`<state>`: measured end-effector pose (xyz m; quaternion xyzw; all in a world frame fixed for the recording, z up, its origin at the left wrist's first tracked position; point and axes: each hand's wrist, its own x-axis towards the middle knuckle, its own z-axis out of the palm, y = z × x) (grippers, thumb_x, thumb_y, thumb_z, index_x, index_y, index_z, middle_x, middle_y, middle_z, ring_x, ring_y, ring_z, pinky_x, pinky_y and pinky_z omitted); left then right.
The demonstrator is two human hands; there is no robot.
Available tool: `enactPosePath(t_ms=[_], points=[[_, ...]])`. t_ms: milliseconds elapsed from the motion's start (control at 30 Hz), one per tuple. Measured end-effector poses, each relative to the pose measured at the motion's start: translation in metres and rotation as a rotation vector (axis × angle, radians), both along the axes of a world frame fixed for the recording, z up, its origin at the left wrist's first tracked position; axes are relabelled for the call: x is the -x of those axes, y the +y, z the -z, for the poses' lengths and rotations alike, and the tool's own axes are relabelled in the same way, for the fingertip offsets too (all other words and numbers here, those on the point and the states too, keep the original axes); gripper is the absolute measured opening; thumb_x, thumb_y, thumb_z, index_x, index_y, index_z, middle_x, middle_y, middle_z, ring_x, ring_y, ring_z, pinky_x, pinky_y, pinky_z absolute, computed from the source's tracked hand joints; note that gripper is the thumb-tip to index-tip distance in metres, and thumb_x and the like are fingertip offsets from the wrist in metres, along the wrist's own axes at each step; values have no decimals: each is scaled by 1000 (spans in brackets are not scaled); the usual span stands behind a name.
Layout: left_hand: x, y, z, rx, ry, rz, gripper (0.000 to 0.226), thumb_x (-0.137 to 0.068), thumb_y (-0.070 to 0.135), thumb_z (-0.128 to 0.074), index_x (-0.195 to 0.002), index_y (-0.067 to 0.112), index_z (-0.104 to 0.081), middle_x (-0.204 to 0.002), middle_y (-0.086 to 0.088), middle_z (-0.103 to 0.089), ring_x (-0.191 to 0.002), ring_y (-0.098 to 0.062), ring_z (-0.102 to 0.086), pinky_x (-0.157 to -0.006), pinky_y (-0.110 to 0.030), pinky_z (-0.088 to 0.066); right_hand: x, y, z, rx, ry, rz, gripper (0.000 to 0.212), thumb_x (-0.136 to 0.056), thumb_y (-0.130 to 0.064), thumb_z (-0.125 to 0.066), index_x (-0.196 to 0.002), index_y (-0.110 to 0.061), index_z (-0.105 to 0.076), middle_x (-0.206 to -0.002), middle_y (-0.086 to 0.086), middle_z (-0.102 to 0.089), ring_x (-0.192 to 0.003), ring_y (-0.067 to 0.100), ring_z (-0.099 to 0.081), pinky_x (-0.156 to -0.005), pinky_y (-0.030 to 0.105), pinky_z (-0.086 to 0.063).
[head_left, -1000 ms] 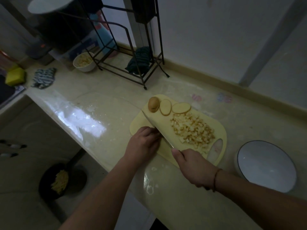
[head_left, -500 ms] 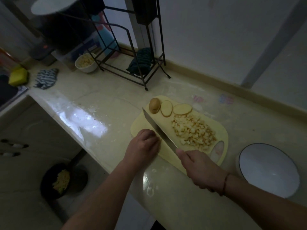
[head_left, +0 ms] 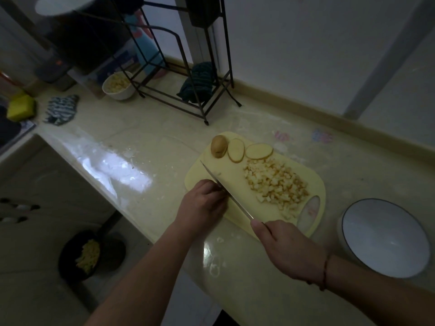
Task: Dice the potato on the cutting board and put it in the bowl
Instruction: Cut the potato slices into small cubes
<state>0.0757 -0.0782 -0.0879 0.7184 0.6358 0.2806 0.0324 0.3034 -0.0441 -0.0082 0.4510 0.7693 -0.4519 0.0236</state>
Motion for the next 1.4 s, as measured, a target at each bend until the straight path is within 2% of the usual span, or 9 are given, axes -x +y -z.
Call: enactPosePath(t_ms=[133, 233, 367, 467, 533, 600, 700, 1167, 1400], points=[[0, 3, -2, -15, 4, 25, 21, -90, 22, -62, -94, 9, -79, -86, -6, -67, -85, -27, -62, -67, -30, -50, 9, 6, 3, 37, 10, 7, 57, -100, -48, -29, -57, -14, -42, -52, -1, -46, -46, 7, -45, -55, 26, -35], [2, 4, -2, -3, 22, 33, 20, -89, 23, -63, -93, 10, -79, -85, -4, -67, -83, -24, -61, -67, -30, -50, 14, 11, 6, 46, 12, 11, 57, -100, -49, -28, -58, -14, -44, -52, -3, -47, -41, 5, -46, -43, 14, -31], [8, 6, -5, -7, 10, 62, 21, -90, 25, -64, -85, 11, -78, -83, -3, -67, -79, -21, -59, -63, -31, -52, 4, 23, 5, 42, 26, 32, 59, -100, -50, -25, -62, -12, -49, -51, -2, -47, -42, 5, -47, -47, 21, -34], [9, 7, -5, 12, 11, 68, 23, -91, 26, -63, -83, 9, -77, -81, -5, -65, -77, -25, -60, -61, -34, -53, 0, 25, 1, 53, 29, 43, 58, -100, -49, -25, -62, -12, -47, -50, -1, -45, -38, 0, -48, -42, 14, -31], [9, 6, -4, 23, 12, 68, 22, -90, 26, -64, -86, 9, -77, -85, -6, -66, -80, -26, -62, -61, -36, -54, 3, 20, -2, 46, 20, 40, 57, -101, -48, -27, -59, -13, -43, -49, -1, -44, -38, -2, -49, -40, 16, -33], [11, 4, -4, 28, 25, 86, 21, -91, 24, -64, -89, 8, -77, -91, -8, -67, -86, -27, -63, -63, -36, -55, 7, 15, -4, 33, 24, 36, 56, -101, -48, -29, -57, -14, -42, -49, -2, -44, -40, 4, -48, -44, 21, -34], [11, 1, -1, 25, 60, 93, 18, -91, 20, -64, -92, 7, -76, -94, -9, -68, -88, -29, -64, -64, -38, -55, 10, 7, -4, -25, 49, 6, 56, -100, -48, -29, -55, -16, -39, -53, -2, -43, -51, 7, -43, -60, 27, -27], [14, 3, -1, 39, 20, 105, 18, -85, 19, -67, -95, 9, -78, -99, -9, -72, -90, -32, -67, -67, -40, -58, 10, 2, 2, -36, 25, -23, 58, -100, -51, -29, -59, -13, -46, -57, 0, -51, -54, 8, -47, -55, 27, -28], [10, 1, 0, 8, 12, 73, 15, -85, 18, -68, -92, 11, -79, -94, -5, -72, -86, -28, -66, -66, -35, -55, 23, 6, 7, 3, 28, -46, 56, -101, -48, -28, -57, -16, -42, -56, -1, -48, -56, 11, -47, -61, 27, -31]])
